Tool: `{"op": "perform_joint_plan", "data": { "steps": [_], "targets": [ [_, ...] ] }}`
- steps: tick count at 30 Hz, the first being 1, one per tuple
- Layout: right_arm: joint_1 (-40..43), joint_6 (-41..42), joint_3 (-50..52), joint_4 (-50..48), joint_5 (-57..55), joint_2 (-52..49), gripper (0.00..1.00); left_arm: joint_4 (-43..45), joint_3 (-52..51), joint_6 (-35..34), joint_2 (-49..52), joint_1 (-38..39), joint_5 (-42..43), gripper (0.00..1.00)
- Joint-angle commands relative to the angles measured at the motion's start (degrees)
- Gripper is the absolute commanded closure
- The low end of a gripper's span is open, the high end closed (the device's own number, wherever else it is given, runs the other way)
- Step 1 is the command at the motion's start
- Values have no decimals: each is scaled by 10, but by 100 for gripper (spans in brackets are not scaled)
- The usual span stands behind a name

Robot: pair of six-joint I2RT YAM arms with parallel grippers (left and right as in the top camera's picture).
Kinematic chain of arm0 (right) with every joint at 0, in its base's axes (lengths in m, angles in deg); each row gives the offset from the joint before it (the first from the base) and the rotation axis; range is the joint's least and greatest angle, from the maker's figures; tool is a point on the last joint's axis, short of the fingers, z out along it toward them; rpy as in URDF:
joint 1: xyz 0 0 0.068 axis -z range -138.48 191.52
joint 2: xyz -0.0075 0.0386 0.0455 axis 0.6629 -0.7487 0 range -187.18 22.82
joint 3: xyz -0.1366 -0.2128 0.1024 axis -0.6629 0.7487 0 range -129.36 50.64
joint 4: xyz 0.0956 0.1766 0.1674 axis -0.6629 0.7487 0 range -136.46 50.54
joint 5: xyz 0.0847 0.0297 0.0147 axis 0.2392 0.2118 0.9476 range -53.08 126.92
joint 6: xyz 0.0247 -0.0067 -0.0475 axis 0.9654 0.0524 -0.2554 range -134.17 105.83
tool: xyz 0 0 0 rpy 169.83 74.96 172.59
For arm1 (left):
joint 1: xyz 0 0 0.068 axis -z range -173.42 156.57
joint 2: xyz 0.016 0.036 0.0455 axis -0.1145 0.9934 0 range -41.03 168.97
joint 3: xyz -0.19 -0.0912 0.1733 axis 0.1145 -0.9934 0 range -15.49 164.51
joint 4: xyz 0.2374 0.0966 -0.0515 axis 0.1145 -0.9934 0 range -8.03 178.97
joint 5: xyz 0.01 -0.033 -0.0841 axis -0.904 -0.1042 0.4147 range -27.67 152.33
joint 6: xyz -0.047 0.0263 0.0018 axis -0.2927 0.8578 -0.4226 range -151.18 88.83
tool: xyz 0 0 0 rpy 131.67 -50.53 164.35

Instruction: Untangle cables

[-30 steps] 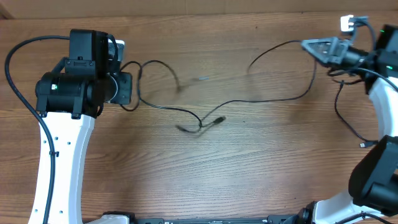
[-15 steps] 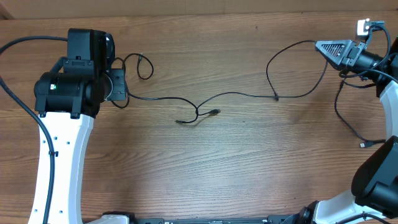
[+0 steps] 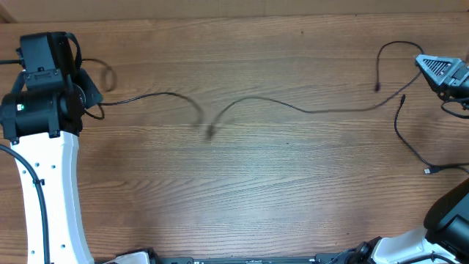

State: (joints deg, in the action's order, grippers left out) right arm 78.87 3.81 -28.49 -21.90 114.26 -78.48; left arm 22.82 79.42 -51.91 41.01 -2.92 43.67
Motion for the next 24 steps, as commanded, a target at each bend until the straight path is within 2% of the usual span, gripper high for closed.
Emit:
{"op": "perform_joint_plan", "data": {
  "steps": [1, 7, 9, 14, 16, 21, 24],
  "targets": [
    [0, -5, -15, -4, 7, 14, 96, 3, 8, -16, 1, -13, -17, 96],
    [-3, -6, -15, -4, 8, 14, 96, 5, 8, 2, 1, -38, 73, 96],
    [-3, -7, -15, -4, 7, 14, 96, 13, 8, 44, 1, -35, 116, 96],
    [-3, -30, -15, -4, 8, 14, 96, 24, 8, 209, 1, -15, 310, 96],
    [-4, -30, -15, -4, 9, 14, 96, 23, 8, 240, 1, -4, 354, 96],
    [-27, -28, -15, -2, 111, 14, 96, 26, 8, 257, 1, 29, 378, 96],
    [-50, -28, -15, 1, 126, 14, 96, 26, 8, 257, 1, 41, 378, 96]
  ]
}}
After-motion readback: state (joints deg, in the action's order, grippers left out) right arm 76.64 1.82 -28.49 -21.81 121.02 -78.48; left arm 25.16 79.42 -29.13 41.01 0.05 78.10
